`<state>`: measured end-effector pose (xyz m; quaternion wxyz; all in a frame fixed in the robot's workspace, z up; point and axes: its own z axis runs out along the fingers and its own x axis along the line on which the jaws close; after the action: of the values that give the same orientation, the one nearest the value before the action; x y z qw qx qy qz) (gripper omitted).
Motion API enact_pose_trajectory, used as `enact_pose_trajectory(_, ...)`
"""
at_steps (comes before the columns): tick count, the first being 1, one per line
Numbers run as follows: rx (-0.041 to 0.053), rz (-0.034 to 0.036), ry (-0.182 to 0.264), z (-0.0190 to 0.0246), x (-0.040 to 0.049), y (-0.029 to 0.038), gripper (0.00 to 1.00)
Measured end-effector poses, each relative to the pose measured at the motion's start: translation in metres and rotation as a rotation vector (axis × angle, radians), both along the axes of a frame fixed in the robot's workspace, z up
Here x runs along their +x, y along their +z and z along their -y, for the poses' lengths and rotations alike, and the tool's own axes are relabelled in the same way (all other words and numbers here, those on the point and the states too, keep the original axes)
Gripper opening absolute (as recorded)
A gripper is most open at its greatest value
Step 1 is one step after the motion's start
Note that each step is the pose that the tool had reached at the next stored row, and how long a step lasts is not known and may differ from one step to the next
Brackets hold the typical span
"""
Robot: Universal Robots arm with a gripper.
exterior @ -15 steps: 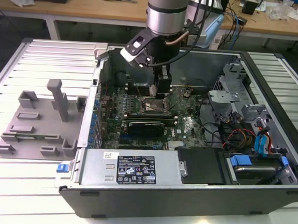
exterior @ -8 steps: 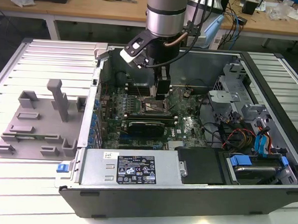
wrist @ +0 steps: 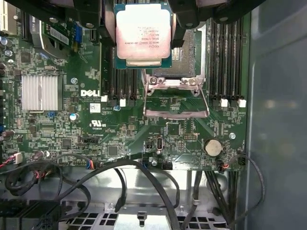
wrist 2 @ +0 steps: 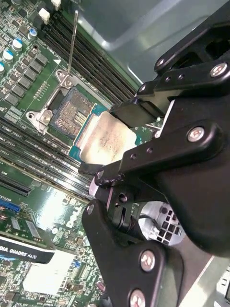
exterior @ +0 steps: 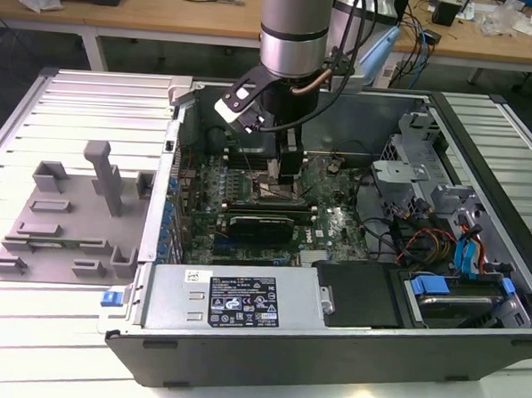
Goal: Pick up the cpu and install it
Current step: 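Place the cpu into insertion slot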
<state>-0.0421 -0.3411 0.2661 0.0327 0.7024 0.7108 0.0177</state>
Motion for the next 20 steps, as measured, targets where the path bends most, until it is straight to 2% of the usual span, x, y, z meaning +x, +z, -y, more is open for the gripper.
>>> enact_pose_trajectory(2, 0.0025, 0.0000, 0.002, -0.0023, 0.0000, -0.0021, 0.55)
enact_pose_trajectory(4, 0.0036, 0.0000, 0.007, -0.0106, 0.0000, -0.0052, 0.55)
enact_pose_trajectory(5, 0.0038, 0.0000, 0.008, -0.0130, 0.0000, -0.0073, 0.55)
enact_pose_trajectory(10, 0.0040, 0.0000, 0.008, -0.0150, -0.0011, -0.0185, 0.55)
enact_pose_trajectory(17, 0.0041, 0.0000, 0.008, -0.0175, -0.0036, -0.0239, 0.55)
enact_pose_trajectory(18, 0.0040, -0.0001, 0.008, -0.0184, -0.0043, -0.0333, 0.55)
enact_pose_trajectory(20, 0.0040, 0.0000, 0.008, -0.0198, -0.0045, -0.0403, 0.55)
